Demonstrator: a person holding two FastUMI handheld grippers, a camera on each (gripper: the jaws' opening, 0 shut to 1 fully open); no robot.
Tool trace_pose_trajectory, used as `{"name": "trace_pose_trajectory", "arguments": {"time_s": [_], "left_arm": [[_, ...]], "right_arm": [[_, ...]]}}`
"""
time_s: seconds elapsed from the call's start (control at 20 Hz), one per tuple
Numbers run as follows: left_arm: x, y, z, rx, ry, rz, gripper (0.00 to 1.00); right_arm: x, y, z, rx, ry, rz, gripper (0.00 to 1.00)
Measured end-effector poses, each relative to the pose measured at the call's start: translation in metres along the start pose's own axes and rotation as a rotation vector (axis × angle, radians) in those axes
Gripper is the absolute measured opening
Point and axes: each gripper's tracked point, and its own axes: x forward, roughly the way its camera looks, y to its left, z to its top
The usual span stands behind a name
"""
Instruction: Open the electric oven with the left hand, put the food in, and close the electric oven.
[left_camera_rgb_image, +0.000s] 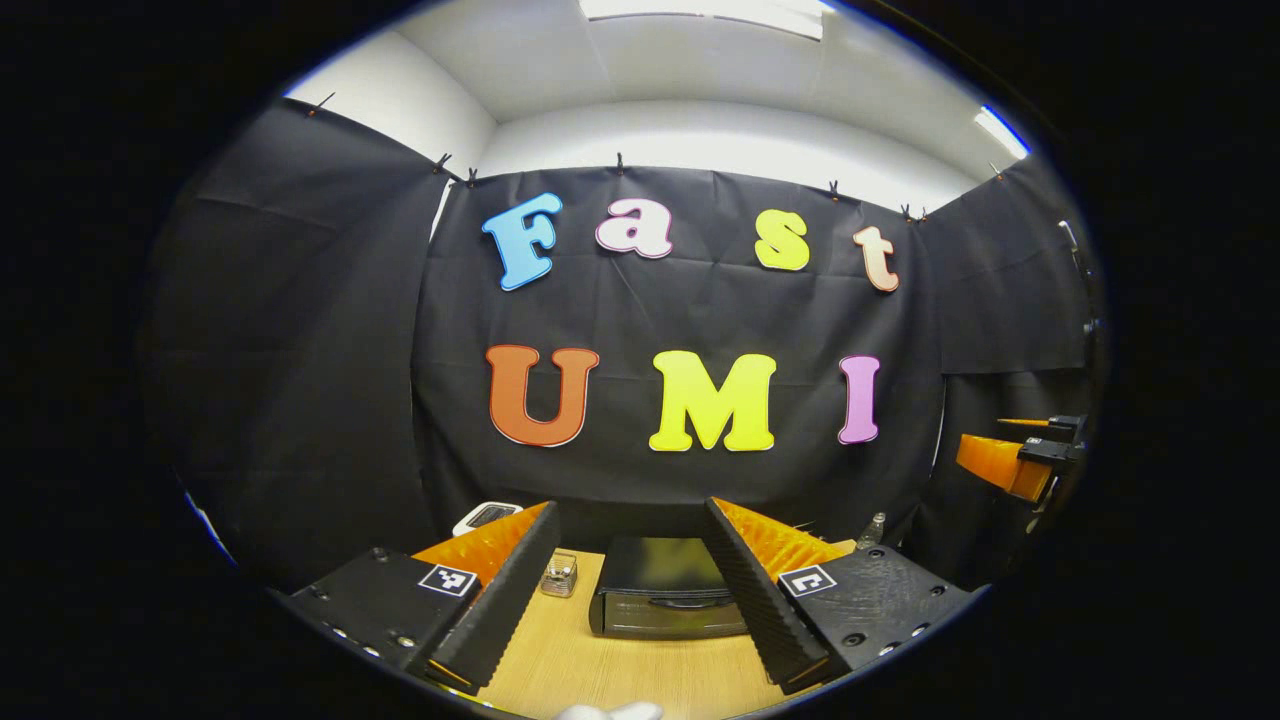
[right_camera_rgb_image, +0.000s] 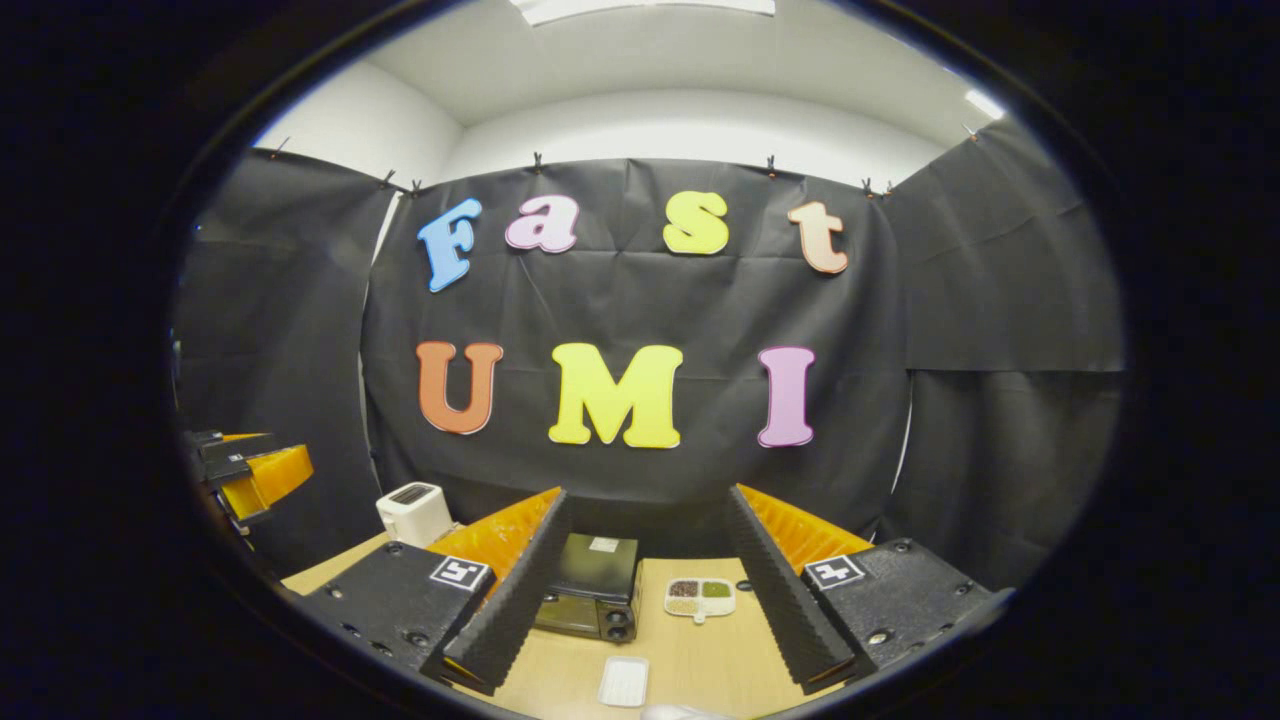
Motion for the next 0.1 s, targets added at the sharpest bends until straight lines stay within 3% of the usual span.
{"name": "trace_pose_trajectory", "arguments": {"time_s": [0.1], "left_arm": [[0.0015,-0.0004,0.0,0.003,0.001,0.0,0.94]], "right_arm": [[0.0021,0.0017,0.0003,0.005,-0.001,0.004,0.95]]}}
